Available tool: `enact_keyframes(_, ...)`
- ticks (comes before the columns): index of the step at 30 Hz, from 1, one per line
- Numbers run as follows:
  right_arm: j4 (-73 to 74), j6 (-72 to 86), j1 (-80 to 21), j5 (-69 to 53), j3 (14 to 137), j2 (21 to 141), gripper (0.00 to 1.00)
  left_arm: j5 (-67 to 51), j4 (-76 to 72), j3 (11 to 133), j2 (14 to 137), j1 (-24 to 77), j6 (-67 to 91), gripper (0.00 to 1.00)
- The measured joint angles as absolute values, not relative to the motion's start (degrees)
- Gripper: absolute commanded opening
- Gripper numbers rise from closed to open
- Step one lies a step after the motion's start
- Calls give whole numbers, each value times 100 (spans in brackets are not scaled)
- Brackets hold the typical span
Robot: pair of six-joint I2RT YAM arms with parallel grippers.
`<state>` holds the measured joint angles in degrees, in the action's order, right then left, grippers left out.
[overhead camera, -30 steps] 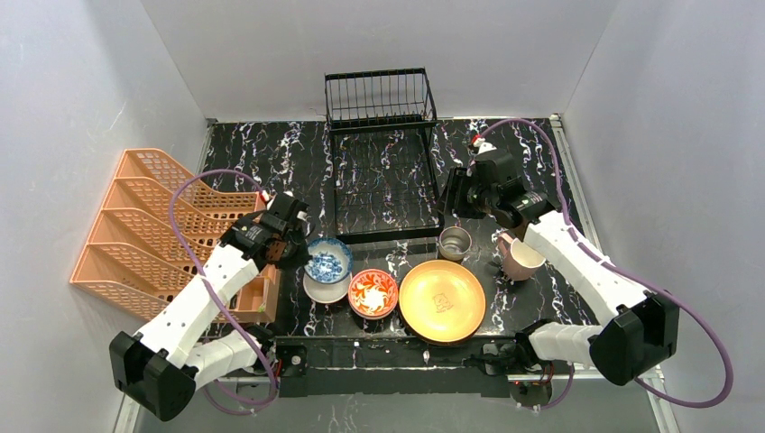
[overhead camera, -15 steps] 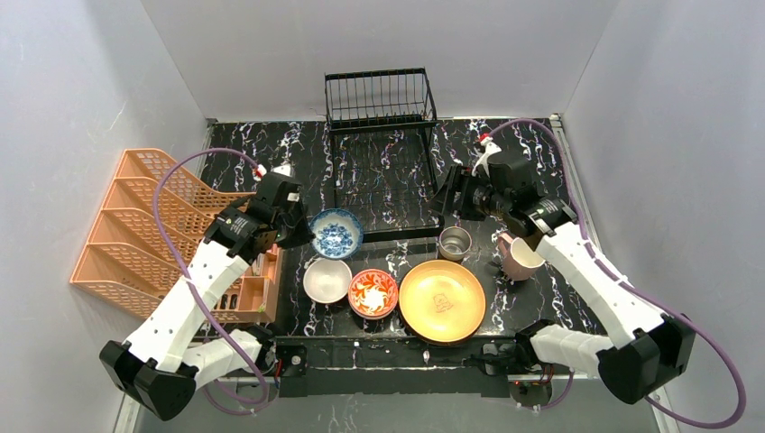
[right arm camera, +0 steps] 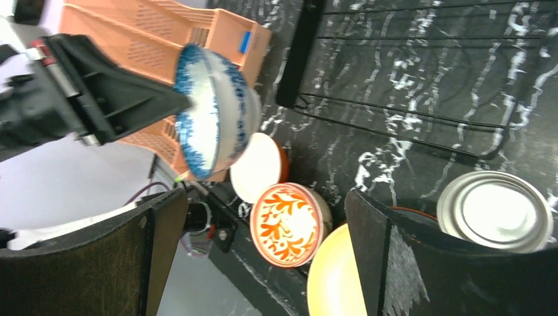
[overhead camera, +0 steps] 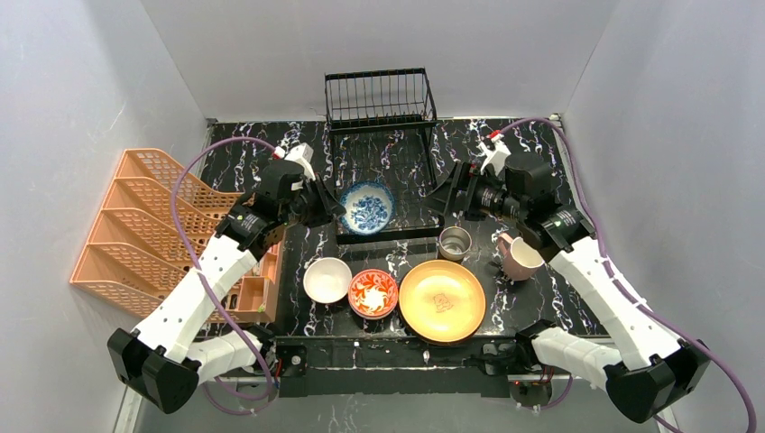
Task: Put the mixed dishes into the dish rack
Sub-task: Pick up the bowl from the center of the board.
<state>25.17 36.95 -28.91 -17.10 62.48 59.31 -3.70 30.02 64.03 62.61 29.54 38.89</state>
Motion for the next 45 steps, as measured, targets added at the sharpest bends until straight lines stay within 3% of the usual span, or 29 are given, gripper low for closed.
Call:
enact_keyframes(11, 1262, 4829, -2891, -2561, 6027, 5795, 99, -1492, 1406, 5540, 6241, 2554, 4368, 0)
enact_keyframes(27, -27, 5981, -3310, -2460, 5378, 6184, 99, -3087, -965, 4449, 6226, 1752, 5752, 0)
enact_keyframes(45, -773, 6139, -3706, -1997, 5413, 6661, 99, -3422, -1385, 4353, 6090, 1730, 6316, 0)
